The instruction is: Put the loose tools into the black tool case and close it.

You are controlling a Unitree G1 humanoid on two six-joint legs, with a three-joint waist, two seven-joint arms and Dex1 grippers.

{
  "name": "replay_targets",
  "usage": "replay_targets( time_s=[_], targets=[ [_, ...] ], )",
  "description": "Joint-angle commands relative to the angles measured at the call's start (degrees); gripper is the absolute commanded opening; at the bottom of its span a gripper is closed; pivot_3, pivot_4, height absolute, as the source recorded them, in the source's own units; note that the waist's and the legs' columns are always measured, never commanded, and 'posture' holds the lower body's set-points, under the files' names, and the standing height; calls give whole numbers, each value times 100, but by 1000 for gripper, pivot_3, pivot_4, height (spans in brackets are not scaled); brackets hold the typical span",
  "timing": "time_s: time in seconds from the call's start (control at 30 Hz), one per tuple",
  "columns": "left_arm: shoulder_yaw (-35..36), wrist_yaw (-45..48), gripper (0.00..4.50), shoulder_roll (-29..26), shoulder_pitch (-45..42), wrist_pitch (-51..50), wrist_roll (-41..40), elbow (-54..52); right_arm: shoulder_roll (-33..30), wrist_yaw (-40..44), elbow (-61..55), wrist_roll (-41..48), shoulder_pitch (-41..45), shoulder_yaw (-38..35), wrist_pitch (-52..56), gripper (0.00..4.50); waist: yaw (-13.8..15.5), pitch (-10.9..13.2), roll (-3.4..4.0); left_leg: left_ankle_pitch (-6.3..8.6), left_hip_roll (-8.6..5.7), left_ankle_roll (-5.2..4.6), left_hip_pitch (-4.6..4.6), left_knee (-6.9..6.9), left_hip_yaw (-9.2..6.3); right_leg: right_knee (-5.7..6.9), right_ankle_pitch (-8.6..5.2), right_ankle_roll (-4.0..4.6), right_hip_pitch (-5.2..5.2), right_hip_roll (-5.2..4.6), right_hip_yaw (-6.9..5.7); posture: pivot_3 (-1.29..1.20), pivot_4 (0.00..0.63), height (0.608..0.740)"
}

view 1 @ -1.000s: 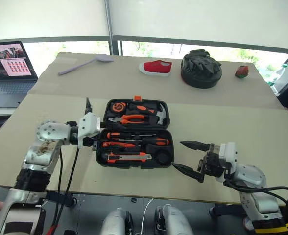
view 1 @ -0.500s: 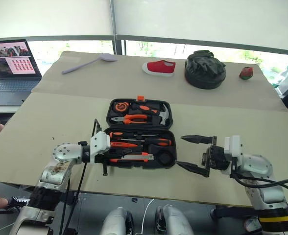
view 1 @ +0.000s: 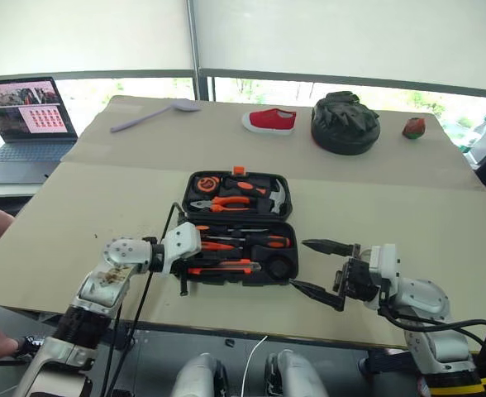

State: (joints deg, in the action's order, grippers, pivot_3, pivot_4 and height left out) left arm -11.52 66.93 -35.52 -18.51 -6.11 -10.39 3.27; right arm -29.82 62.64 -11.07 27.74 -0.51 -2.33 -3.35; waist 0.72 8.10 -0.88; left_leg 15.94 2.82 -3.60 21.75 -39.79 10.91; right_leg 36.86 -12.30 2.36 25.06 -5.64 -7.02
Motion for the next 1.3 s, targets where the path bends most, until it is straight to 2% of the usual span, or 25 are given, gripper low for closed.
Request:
replay_targets(
  time_s=[0.03,0.1,0.17,0.23,0.4,0.53,0.6,0.7,0.8,0.93,1.17,1.3],
  targets=[
    [-65,-17,27,-6,263,366,157,339,-102,-108,-225,22,-42,-274,-173,4500,-1,-1,3,0,0,0,0,3,0,0,0,0,1,0,0,0,150,740],
    [342,28,27,145,291,688,-321,314,-168,-270,-294,68,-203,-563,-165,4500,-1,-2,3,-2,0,2,2,6,0,0,-1,0,4,1,0,0,150,740],
    [902,256,27,265,369,493,-1249,0,-310,-378,-386,115,-557,-972,-152,4500,-1,-1,3,-7,0,1,10,6,0,0,-1,0,11,0,-1,0,150,740],
    [1280,267,527,309,376,636,-1596,-97,-418,-394,-421,54,-976,-1322,-277,4500,8,2,-1,-29,1,8,29,5,0,0,-1,0,24,0,-2,0,150,740],
    [1854,1146,2131,-269,812,684,-2144,-175,-287,-616,-76,-202,-2203,-2294,-941,4500,5,4,-2,-17,1,7,31,7,-4,-8,-7,-10,21,0,-7,0,150,740],
    [2009,1633,3733,-738,1152,631,-2133,57,-206,-649,284,-348,-2713,-2589,-1290,4500,-37,6,2,9,1,12,23,7,-3,-8,-9,-8,19,2,-1,0,150,740],
    [2110,1720,4394,-910,1269,516,-2140,277,-225,-675,426,-520,-3056,-2698,-1396,4500,-35,7,5,10,2,15,21,7,-4,-9,-28,23,21,0,-1,0,150,740],
    [2174,1746,4469,-911,1233,628,-2136,425,-338,-791,221,-556,-3160,-2726,-1247,4500,-6,12,13,13,2,17,22,11,-7,-12,-30,25,27,-1,-1,0,150,740],
    [2152,1558,4469,-658,1012,351,-2428,6,-1119,-1031,-428,-681,-2555,-2548,-170,4500,-45,25,33,16,1,12,31,11,-8,-17,-29,23,33,-9,2,0,150,740],
    [1917,1467,4469,-432,842,284,-2343,-384,-1955,-1069,-716,-730,-1822,-2126,1060,4500,-63,27,25,17,-8,8,29,7,-2,-20,-16,3,25,-19,1,0,150,740],
    [1625,1336,4469,-300,815,229,-2210,-742,-2954,-805,-866,-768,-1115,-1377,2694,4500,12,30,23,-18,-2,10,56,11,-15,-18,-27,-12,47,10,-10,0,150,740],
    [1586,1282,4469,-285,870,239,-2197,-833,-3063,-893,-588,-1014,-846,-935,2938,4500,5,38,8,-7,-4,-7,59,7,-14,-31,-33,-27,38,4,-12,0,150,740]
  ],
)
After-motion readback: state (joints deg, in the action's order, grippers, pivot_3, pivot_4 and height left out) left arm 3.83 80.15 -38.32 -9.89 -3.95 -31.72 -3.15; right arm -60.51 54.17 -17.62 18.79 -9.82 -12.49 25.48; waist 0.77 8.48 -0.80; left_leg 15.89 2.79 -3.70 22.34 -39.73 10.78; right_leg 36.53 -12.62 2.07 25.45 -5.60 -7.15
